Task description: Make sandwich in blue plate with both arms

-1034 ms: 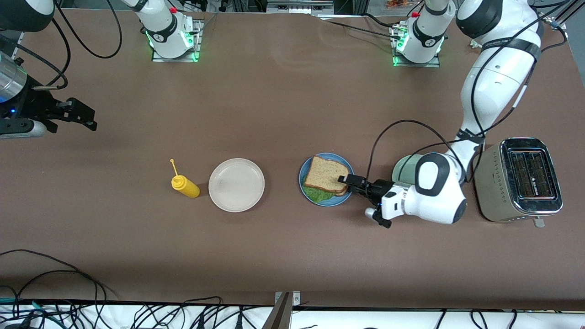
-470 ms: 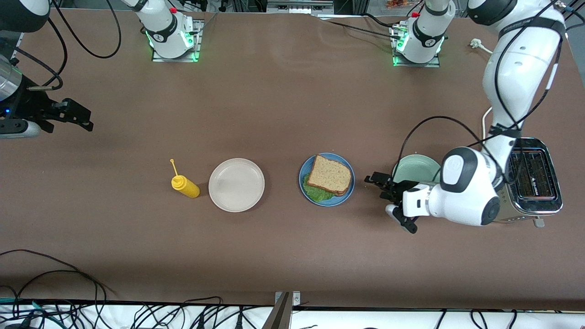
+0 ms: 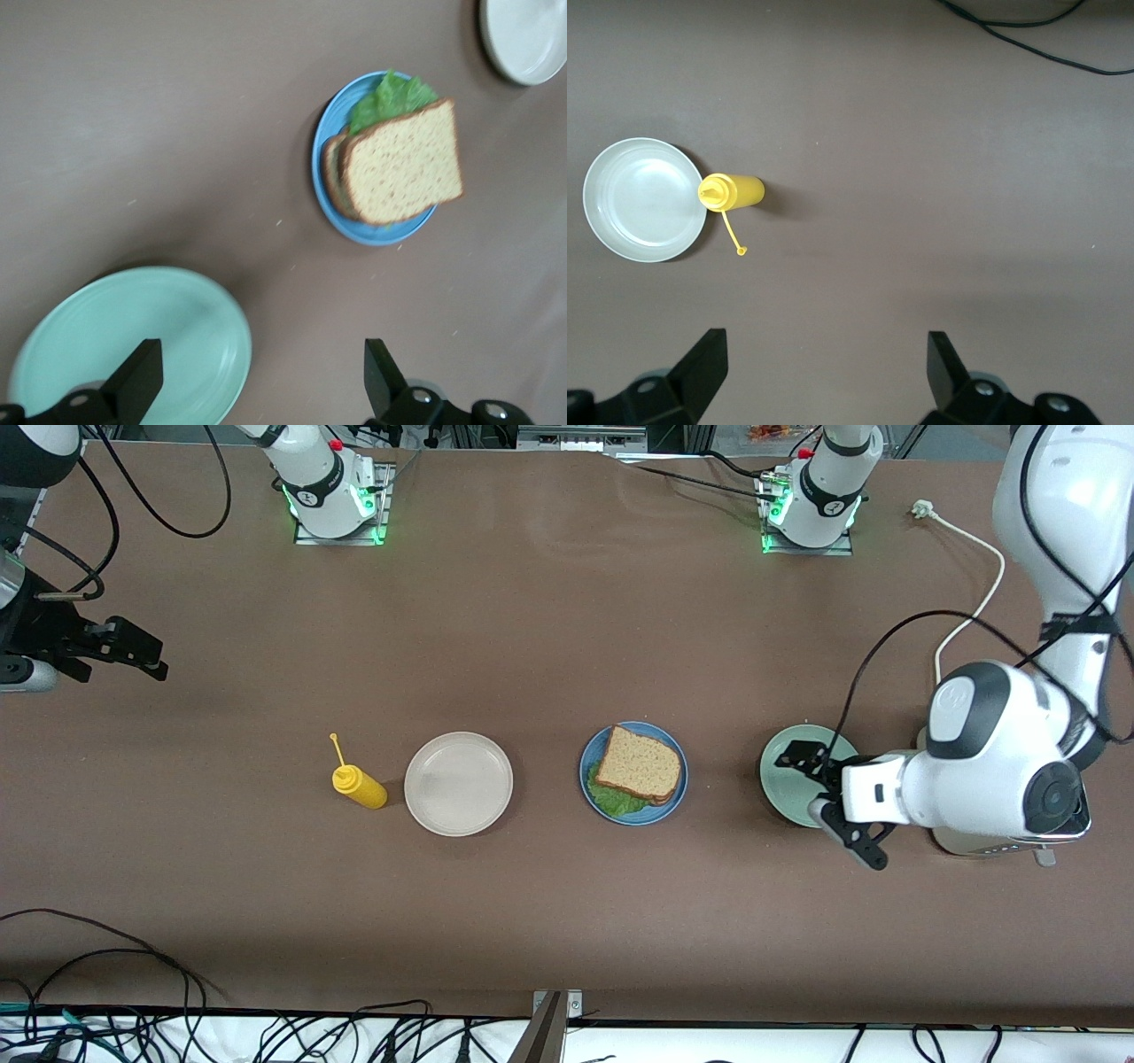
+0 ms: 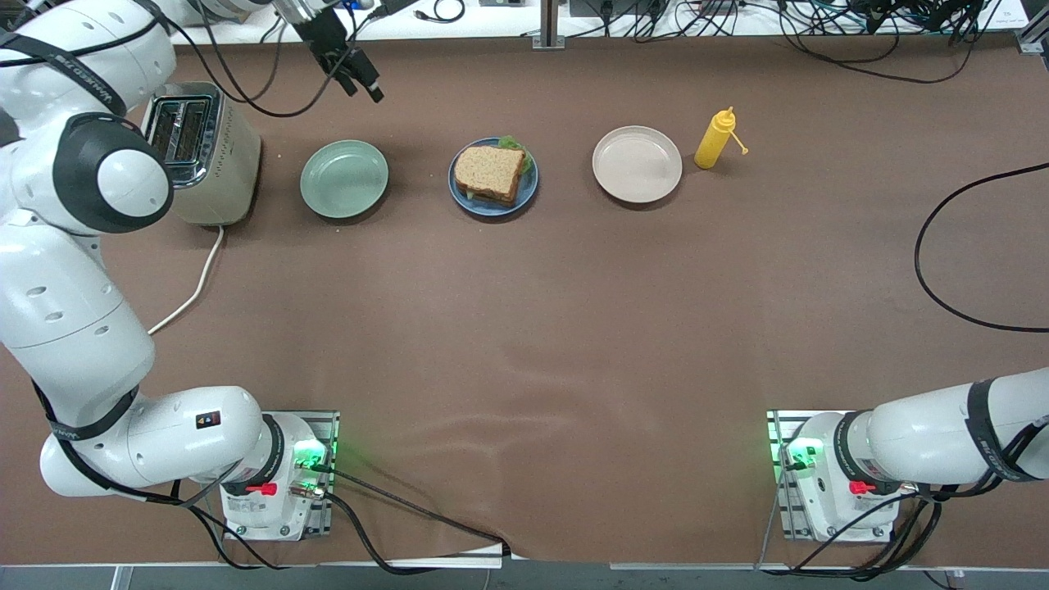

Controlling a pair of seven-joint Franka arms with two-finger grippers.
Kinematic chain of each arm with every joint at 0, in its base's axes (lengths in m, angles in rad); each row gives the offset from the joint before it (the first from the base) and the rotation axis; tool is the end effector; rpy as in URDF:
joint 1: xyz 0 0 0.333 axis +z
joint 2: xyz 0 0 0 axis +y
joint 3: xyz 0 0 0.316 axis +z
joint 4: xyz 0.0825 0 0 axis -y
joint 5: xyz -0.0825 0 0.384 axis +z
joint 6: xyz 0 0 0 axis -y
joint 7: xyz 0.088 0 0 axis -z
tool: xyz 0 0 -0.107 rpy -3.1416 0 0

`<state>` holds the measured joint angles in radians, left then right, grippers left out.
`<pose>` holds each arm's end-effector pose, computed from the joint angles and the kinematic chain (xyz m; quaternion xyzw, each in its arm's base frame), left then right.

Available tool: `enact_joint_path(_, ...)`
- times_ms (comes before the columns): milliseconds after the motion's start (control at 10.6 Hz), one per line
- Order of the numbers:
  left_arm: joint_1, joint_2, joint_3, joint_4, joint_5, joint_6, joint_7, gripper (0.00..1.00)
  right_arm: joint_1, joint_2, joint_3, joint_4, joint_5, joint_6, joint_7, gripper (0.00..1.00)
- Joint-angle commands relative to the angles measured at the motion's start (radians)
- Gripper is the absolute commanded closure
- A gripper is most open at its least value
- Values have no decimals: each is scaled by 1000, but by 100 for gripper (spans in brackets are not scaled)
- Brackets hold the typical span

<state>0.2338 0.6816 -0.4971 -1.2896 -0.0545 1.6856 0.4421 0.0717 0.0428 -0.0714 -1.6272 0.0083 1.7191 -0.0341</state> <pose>0.6938 -0.1096 0.3690 0.9299 -0.3027 -0.0856 0.1909 0.5793 0.0018 0.5868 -0.9996 -0.0168 -0.0246 0.0022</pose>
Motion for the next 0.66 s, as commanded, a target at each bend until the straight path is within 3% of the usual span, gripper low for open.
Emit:
enact_joint_path(0, 6, -163, 12, -33, 126, -104, -61, 0, -1, 11, 1, 27, -10, -13, 14, 0)
enact_joint_path(188, 4, -268, 5, -57, 208, -167, -150, 0, -1, 11, 1, 27, -10, -15, 14, 0)
enact_joint_path(564, 6, -465, 0, -124, 205, -296, -290, 0, -1, 9, -4, 29, -11, -27, 13, 0)
